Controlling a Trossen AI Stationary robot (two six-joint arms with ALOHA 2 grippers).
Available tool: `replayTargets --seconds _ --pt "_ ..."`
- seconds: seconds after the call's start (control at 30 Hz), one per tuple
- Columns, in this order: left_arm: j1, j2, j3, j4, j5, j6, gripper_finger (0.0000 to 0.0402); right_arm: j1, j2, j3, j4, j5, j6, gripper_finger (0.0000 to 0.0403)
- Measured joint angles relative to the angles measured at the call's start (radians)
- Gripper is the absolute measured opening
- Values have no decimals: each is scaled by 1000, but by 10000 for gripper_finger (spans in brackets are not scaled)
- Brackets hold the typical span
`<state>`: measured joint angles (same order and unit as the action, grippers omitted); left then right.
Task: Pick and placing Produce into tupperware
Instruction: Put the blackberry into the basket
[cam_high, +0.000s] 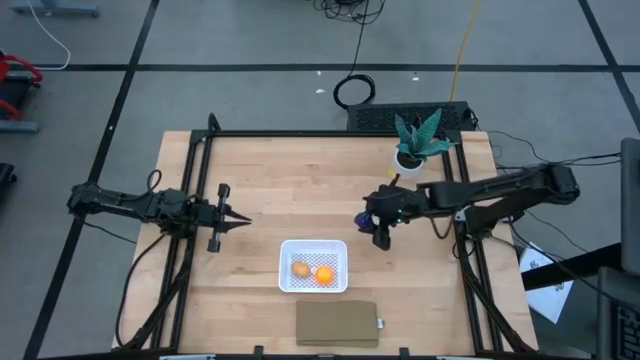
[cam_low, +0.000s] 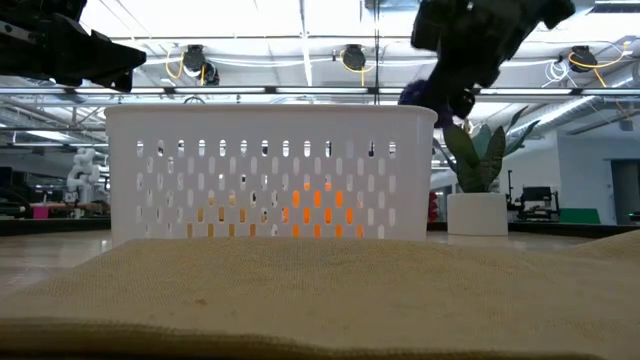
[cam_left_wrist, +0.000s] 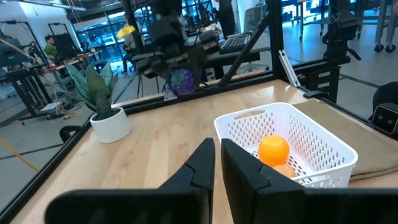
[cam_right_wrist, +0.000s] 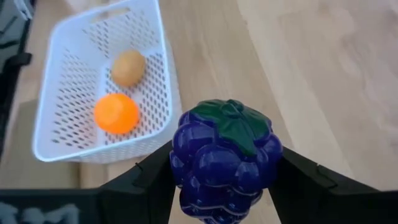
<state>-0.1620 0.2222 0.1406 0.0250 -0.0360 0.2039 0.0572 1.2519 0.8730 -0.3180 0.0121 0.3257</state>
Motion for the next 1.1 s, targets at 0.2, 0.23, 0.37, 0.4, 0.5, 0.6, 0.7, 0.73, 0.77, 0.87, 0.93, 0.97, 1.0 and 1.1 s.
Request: replayTargets --seconds 0.2,0.23,0.37,0.4,0.5,0.6,0.7,0.73,0.77,0.87,0.93,0.97,1.0,1.1 --pt "0 0 0 0 0 -1 31 45 -54 0 -24 42 -28 201" --pt "0 0 0 0 0 -1 31 49 -61 0 -28 43 -30 200" --pt "0 0 0 0 0 -1 31 62 -85 0 -29 44 -54 195" --pt "0 0 0 0 0 -1 31 67 -90 0 -27 44 -58 195" --pt "0 0 0 0 0 -3 31 83 -100 0 -33 44 -71 196" --pt "0 0 0 0 0 -3 31 103 -115 -1 -29 45 -89 196" --pt "0 0 0 0 0 -3 31 123 -144 -27 28 45 -119 196" --pt "0 0 0 1 0 -3 31 127 -157 -42 53 44 -130 196" --pt "0 0 0 0 0 -3 31 130 -172 -58 80 44 -141 196" --pt "0 0 0 1 0 -3 31 135 -228 -122 172 64 -171 196" --pt "0 0 0 0 0 -3 31 137 -269 -176 229 109 -190 196" --pt "0 0 0 1 0 -3 31 137 -290 -205 253 132 -199 196" --pt "0 0 0 0 0 -3 31 137 -310 -235 278 150 -209 196" --pt "0 0 0 1 0 -3 31 137 -370 -335 387 171 -240 196"
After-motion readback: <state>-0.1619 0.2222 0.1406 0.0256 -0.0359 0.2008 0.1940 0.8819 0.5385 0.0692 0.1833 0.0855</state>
